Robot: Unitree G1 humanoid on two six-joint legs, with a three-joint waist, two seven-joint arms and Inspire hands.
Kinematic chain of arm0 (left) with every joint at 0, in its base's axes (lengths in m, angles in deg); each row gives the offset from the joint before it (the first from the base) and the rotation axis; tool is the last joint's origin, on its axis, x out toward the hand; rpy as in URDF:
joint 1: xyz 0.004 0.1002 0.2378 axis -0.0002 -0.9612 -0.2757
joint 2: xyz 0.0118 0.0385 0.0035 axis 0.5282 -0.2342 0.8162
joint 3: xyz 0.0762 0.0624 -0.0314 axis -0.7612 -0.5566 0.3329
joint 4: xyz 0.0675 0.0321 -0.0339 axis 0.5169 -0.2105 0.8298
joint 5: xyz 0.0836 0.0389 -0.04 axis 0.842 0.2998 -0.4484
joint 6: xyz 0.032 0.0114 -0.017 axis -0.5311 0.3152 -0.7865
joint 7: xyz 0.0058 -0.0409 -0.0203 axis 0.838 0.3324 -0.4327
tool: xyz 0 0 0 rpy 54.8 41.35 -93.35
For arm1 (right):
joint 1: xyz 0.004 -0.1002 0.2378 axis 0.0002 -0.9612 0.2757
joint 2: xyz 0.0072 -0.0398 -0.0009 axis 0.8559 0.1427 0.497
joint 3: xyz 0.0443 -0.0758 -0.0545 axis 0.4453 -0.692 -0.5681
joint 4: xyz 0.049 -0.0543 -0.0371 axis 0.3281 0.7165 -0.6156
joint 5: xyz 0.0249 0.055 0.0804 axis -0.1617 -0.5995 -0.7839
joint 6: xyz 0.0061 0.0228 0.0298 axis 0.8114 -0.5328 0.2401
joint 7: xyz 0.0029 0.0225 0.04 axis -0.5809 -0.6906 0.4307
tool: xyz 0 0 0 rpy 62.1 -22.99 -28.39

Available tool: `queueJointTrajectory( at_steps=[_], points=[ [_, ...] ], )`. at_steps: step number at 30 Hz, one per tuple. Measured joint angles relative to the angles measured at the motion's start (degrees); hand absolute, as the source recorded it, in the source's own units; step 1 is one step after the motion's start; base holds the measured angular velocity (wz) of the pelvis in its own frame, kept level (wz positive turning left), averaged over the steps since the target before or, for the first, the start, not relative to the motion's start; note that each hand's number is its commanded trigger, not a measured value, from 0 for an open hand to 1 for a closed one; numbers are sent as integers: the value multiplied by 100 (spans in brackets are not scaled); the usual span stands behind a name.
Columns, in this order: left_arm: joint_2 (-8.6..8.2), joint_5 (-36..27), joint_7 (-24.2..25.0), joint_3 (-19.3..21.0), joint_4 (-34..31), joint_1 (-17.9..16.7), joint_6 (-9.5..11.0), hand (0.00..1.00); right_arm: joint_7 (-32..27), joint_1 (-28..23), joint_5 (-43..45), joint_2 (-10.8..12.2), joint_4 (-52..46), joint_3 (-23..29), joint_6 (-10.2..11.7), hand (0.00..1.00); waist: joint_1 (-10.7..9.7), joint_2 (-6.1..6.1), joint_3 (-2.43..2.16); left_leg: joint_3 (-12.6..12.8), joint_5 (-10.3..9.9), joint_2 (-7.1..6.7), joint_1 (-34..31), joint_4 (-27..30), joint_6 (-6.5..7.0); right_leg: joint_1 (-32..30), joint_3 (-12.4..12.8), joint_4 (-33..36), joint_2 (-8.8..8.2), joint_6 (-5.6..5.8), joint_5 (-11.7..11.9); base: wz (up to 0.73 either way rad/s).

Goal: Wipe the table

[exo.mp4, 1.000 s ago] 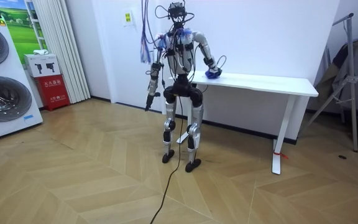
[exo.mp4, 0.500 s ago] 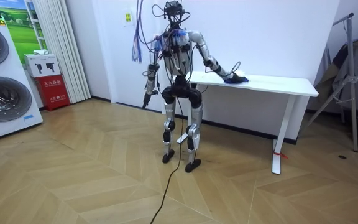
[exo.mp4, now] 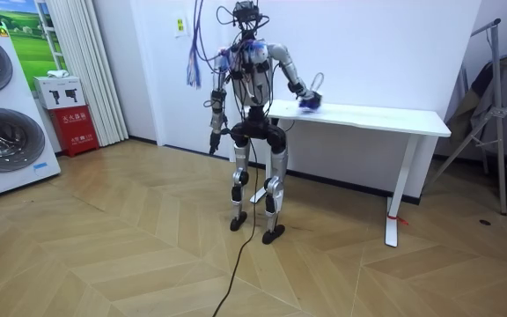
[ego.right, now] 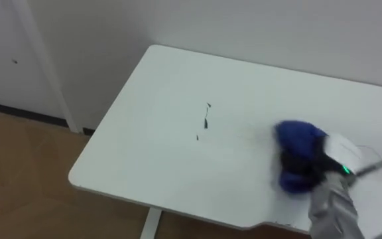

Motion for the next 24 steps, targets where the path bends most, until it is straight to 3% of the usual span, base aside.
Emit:
queueJointTrajectory(
  at_steps=[3, 6, 8, 9, 10, 13, 18, 21, 24],
  points=[
    [2, -3, 10, -27, -147, -78, -14, 0, 227, 180, 60, 85, 6, -25, 19, 100, 77, -67, -36, -183, 4, -68, -31, -19, 11, 74, -132, -57, -43, 13, -2, 42],
    [5, -8, -19, -35, -241, -326, -19, 0, 188, -333, -83, 53, 165, 33, 61, 100, 38, -99, -57, -286, 7, -109, -3, -24, 14, 154, -296, 5, -88, 18, -4, 34],
    [22, 5, -57, -18, -263, -544, -15, 0, -268, -829, -341, 58, 252, 291, 563, 100, -129, 0, -33, -556, 8, -105, 154, -52, 17, 181, -465, 253, -124, 53, -26, 19],
    [40, 16, -62, -3, -269, -573, -14, 0, -368, -934, -340, 59, 304, 369, 667, 100, -164, -7, -50, -600, 8, -105, 197, -62, 17, 221, -499, 274, -131, 59, -31, 25],
    [52, 70, -70, 104, -270, -599, 10, 0, -548, -1159, -340, 65, 393, 548, 798, 100, -246, -73, -96, -564, 8, -141, 251, -75, 16, 386, -507, 165, -136, 57, -26, 34],
    [39, 239, -70, 301, -227, -589, 122, 0, -996, -1615, -420, 84, 679, 1117, 987, 100, -456, -189, -139, -429, 7, -199, 359, -133, 15, 624, -552, 15, -154, 62, -22, 26],
    [47, 327, -78, 669, -236, -510, 223, 0, -1499, -1948, -910, 24, 1208, 1715, 1015, 100, -468, -210, -165, -404, 5, -237, 413, -133, 17, 661, -666, 9, -208, 78, -13, -7],
    [47, 313, -167, 612, -238, -465, 270, 0, -1643, -1962, -1194, -26, 1428, 1702, 1003, 100, -459, -149, -190, -393, -26, -234, 444, -104, 64, 720, -672, 6, -205, 144, 25, 2],
    [-3, 235, -175, 326, -201, -374, 266, 0, -1641, -1586, -1416, -36, 1473, 1625, 757, 100, -365, -2, -186, -335, -101, -224, 443, -119, 131, 691, -596, -57, -191, 159, 15, -21]
  ],
)
